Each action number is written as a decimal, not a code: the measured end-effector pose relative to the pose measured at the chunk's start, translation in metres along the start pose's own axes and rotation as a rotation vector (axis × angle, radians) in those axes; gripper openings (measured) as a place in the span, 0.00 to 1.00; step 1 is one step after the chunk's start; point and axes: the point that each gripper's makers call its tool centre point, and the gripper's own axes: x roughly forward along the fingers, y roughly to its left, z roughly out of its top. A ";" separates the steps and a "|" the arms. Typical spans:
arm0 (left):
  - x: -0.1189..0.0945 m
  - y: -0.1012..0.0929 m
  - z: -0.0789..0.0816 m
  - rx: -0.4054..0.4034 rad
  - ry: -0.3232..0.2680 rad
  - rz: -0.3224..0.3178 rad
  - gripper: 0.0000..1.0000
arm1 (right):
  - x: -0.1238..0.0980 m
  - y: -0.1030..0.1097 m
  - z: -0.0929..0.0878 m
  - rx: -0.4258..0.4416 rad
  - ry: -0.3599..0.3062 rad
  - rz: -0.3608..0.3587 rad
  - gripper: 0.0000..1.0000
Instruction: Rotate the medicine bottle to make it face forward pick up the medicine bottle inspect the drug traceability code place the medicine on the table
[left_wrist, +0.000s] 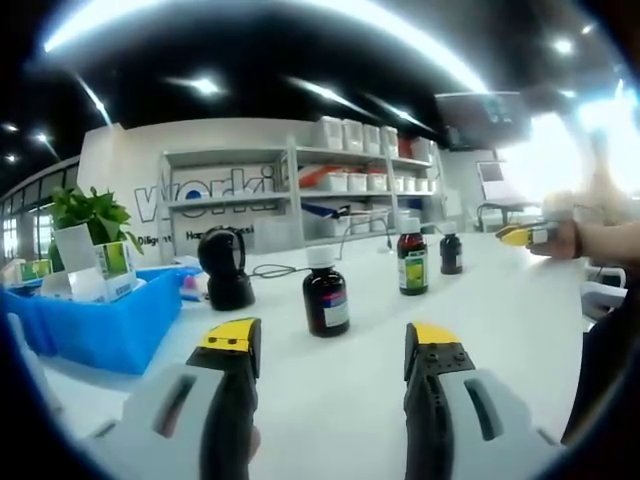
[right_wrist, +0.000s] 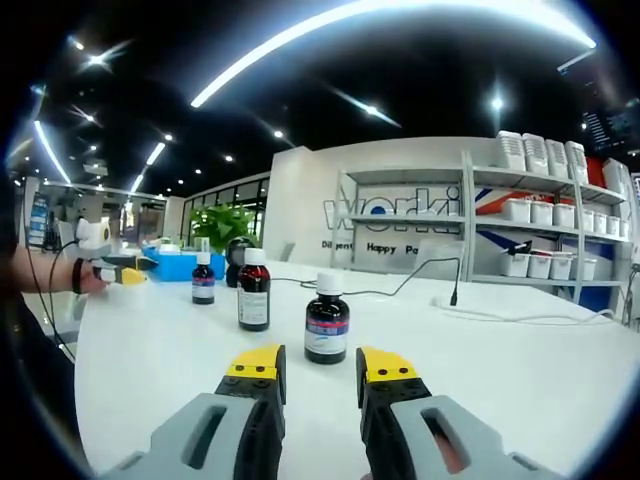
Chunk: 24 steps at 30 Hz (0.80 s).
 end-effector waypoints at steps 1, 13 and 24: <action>0.000 0.000 0.000 0.000 -0.001 0.001 0.48 | 0.000 0.000 0.000 0.001 -0.001 0.000 0.24; 0.000 0.003 0.000 -0.002 -0.005 0.006 0.49 | 0.000 0.000 0.000 -0.002 0.001 -0.001 0.24; 0.000 0.003 -0.001 0.000 -0.003 0.005 0.48 | 0.000 0.000 0.000 0.000 0.000 -0.002 0.24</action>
